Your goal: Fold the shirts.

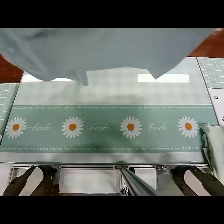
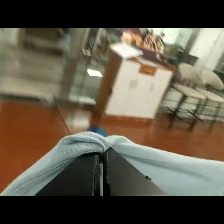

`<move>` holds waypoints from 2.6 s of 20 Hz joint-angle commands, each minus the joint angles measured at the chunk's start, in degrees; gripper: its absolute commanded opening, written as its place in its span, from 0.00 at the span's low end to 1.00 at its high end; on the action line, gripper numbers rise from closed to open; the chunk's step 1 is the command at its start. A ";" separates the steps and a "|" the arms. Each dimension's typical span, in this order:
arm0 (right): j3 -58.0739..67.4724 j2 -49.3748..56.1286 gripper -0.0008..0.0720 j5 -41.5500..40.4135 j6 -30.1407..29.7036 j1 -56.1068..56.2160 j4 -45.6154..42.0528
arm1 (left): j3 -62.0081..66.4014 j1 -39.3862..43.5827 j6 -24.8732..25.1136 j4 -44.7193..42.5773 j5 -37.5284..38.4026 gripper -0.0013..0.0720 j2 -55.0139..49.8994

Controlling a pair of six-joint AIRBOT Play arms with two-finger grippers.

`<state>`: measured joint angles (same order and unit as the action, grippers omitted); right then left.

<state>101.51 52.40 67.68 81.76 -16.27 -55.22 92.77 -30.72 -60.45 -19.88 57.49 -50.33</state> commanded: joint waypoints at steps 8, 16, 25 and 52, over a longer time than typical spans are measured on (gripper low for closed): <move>2.10 -20.87 0.05 16.13 6.03 -0.04 -15.72 | 7.43 2.12 -21.64 -39.58 8.15 0.04 23.65; -5.99 -20.31 0.05 19.80 6.12 -0.04 -14.91 | -12.52 13.94 -25.79 -52.28 11.85 0.04 29.03; -30.88 6.93 0.05 -1.84 -3.34 0.02 -3.06 | -34.16 15.43 -21.44 -37.62 -8.02 0.04 2.51; -9.27 50.45 0.05 17.14 -0.63 4.37 -8.39 | -25.22 15.74 -20.68 -41.27 18.84 0.05 -39.15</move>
<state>92.40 102.35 82.15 81.36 -12.53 -60.64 69.97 -14.59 -81.01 -58.50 72.60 -89.12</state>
